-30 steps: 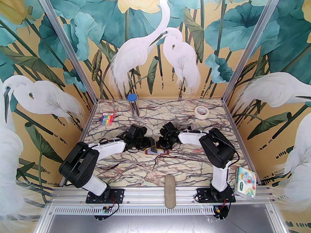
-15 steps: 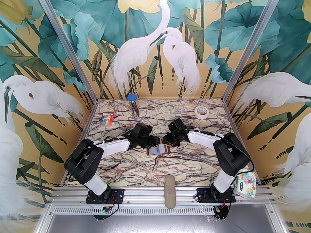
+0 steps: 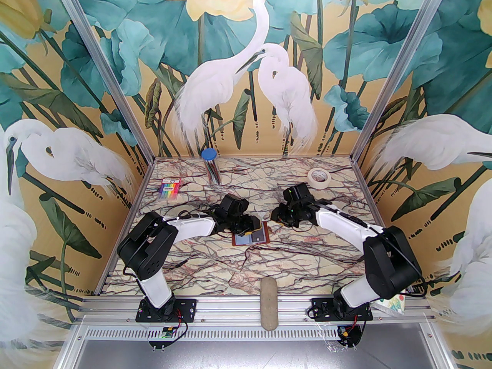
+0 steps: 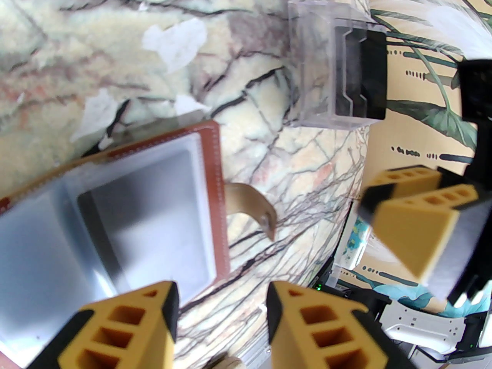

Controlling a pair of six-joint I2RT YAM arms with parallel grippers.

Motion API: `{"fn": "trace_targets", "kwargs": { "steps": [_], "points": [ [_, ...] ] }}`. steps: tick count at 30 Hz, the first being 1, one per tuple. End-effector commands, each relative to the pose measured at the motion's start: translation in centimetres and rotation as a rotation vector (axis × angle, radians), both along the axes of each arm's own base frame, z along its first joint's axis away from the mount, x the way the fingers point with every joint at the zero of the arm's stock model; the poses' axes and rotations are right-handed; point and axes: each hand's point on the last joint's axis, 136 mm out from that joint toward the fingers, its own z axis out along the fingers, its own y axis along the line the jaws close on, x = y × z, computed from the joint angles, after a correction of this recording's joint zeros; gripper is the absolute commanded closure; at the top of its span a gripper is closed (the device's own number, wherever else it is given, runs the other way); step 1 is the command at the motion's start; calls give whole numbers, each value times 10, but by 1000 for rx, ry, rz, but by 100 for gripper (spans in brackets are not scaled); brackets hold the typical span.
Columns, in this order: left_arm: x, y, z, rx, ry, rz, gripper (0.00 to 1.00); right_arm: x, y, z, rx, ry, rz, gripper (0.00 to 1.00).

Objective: Put the credit cards into the card holder

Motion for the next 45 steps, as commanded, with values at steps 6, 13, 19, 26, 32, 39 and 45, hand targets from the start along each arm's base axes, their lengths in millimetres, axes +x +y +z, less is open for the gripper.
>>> {"fn": "trace_targets", "kwargs": {
  "steps": [6,13,19,26,32,39,45],
  "points": [
    [-4,21,30,68,-117,17,56,-6,-36,14,-174,-37,25,72],
    [-18,56,43,66,-167,75,53,-1,-73,43,-411,-98,48,62],
    [-27,75,52,38,-176,104,50,6,-90,53,-499,-117,39,60],
    [-31,83,48,51,-174,105,51,16,-110,52,-635,-85,39,59],
    [-33,82,32,50,-143,107,52,34,-119,40,-709,-42,40,61],
    [-31,81,13,71,-113,103,53,57,-127,23,-817,15,59,63],
    [-30,80,4,73,-99,105,53,68,-132,9,-891,64,85,62]
  ]
}}
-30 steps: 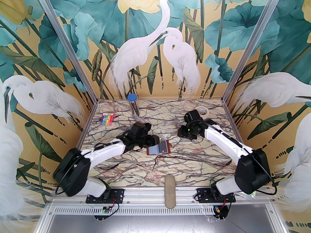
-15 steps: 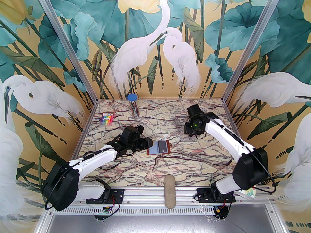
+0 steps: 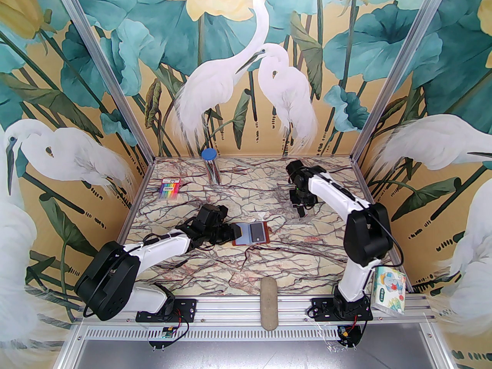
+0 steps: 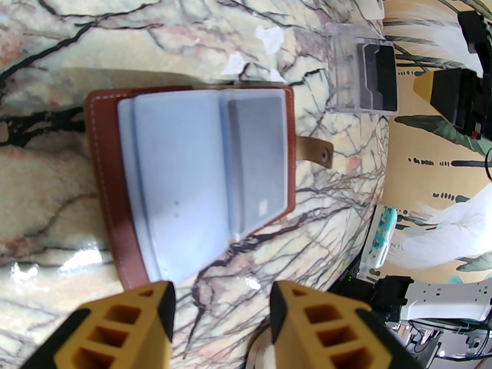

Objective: Put the credit cards into the card holder

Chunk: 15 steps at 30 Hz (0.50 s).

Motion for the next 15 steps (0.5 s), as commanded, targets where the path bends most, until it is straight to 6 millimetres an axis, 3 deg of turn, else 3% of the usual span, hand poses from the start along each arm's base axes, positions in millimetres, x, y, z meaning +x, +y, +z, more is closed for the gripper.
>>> {"fn": "trace_targets", "kwargs": {
  "steps": [1,15],
  "points": [
    [3,-2,-3,-15,-9,-8,53,3,-11,-1,-78,33,11,62],
    [2,-3,-10,-14,13,-11,53,7,-21,-24,-178,103,34,62]
  ]
}}
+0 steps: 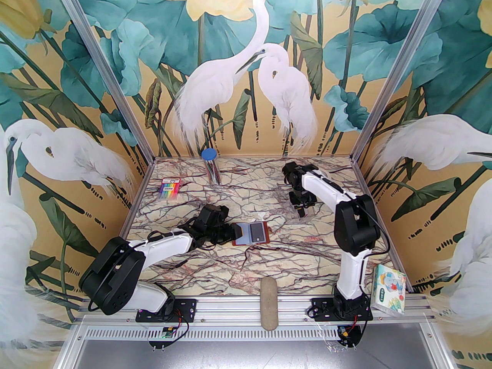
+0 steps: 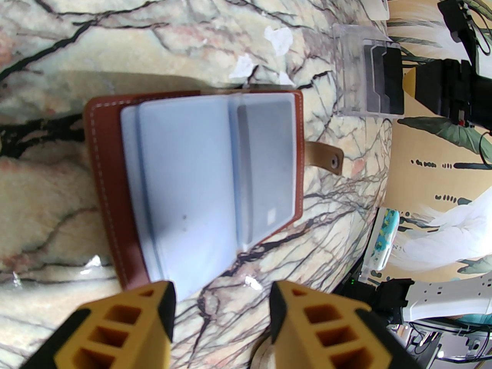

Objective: Put the credit cards into the card holder

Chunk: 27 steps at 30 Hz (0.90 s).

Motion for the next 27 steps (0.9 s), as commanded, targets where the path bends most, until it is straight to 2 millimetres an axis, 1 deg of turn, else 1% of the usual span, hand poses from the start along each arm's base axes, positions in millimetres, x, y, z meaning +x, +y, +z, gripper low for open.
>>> {"fn": "trace_targets", "kwargs": {
  "steps": [1,11,15,23,27],
  "points": [
    [-2,-1,-3,-14,9,-10,53,4,-5,-2,-39,14,13,62],
    [-1,-1,-4,-12,15,-11,53,7,-6,-9,-53,34,25,69],
    [-1,-1,-5,-9,18,-10,53,7,-7,-5,-63,30,31,74],
    [-1,-1,-6,-6,27,-11,53,11,-13,9,-99,6,31,74],
    [-1,-2,-6,-5,27,-13,53,12,-15,11,-119,6,34,74]
  ]
}}
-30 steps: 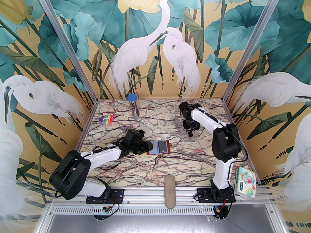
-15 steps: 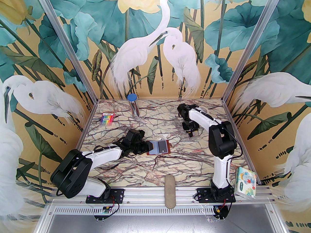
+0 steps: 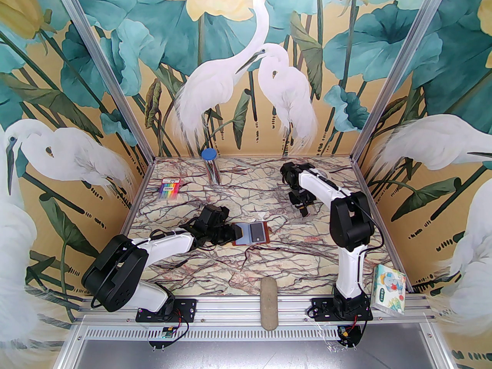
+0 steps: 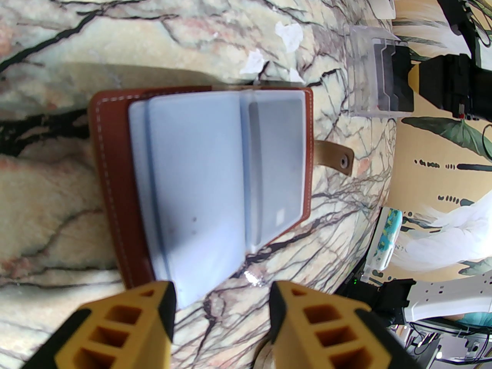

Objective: Put the credit cards into the card holder

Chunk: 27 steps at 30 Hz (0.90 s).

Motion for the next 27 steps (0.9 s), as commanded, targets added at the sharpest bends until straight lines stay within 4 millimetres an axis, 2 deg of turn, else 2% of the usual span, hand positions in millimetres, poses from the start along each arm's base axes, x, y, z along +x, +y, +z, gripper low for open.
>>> {"fn": "trace_targets", "kwargs": {
  "steps": [1,5,8,13,20,27],
  "points": [
    [0,-2,-2,-10,14,-12,53,3,-8,6,-45,-1,6,74],
    [-1,-2,-1,-9,14,-13,54,2,-2,4,-11,3,7,73],
    [-1,-1,-2,-6,15,-14,54,2,5,0,32,15,14,66],
    [-1,-2,-2,-9,15,-14,54,1,2,-10,4,42,18,61],
    [-2,-1,-4,-5,20,-15,54,-1,-4,-22,-41,76,19,60],
    [-2,-1,-5,-7,21,-14,54,2,-10,-15,-77,60,17,65]
  ]
}}
